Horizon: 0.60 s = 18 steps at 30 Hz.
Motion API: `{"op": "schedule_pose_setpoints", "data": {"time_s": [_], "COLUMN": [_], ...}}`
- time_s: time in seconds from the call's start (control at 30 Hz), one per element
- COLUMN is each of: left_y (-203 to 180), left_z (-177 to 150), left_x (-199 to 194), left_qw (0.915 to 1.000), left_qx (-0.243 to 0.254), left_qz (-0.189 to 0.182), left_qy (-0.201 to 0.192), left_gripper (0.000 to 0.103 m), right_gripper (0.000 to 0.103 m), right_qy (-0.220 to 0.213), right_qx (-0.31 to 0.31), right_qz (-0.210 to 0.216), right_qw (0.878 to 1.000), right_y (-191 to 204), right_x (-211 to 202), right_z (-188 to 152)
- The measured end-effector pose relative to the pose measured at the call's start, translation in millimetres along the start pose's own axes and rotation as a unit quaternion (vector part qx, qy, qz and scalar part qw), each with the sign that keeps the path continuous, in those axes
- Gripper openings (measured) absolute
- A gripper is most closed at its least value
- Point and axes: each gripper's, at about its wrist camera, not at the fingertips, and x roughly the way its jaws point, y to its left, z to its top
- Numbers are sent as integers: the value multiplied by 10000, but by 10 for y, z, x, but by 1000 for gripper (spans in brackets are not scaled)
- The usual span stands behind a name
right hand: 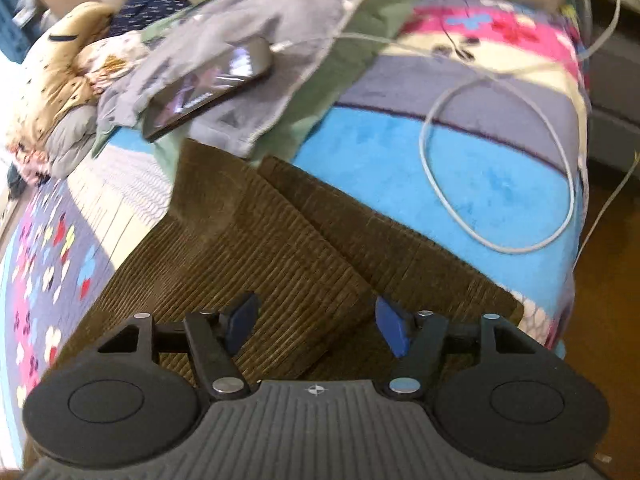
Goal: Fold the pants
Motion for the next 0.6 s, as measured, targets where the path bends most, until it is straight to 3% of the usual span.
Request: {"op": "schedule_pose_setpoints", "data": {"time_s": [0.03, 0.1, 0.13, 0.2, 0.3, 0.47, 0.53, 0.6], "left_y": [-15, -64, -73, -72, -16, 468, 788, 1138], "left_z": [-3, 26, 27, 10, -39, -186, -358, -612], "left_x": [11, 72, 66, -17, -343, -1048, -1287, -1391], "left_qw": [9999, 9993, 9989, 9987, 9984, 9961, 9931, 9921], "left_qx": [17, 124, 195, 302, 458, 173, 0, -120], "left_qz": [123, 363, 418, 402, 82, -786, -1127, -1213], "left_qy": [-8, 4, -14, -115, -330, -357, -336, -288], "left_gripper": [69, 19, 14, 12, 11, 11, 11, 11], "right_gripper": [69, 69, 69, 24, 18, 18, 18, 18], "right_qy": [113, 354, 364, 23, -209, -790, -1030, -1215], "right_qx": [73, 245, 248, -87, -449, -642, -668, -639], "right_qz": [10, -83, -188, -421, -407, 405, 619, 670], "right_qw": [9999, 9990, 9989, 9991, 9979, 9940, 9905, 9883], "right_y": [-12, -29, -12, 109, 344, 600, 556, 320], "right_x": [70, 235, 304, 301, 157, -408, -684, -911], "right_z": [0, -29, -39, -26, 68, 494, 624, 676]}}
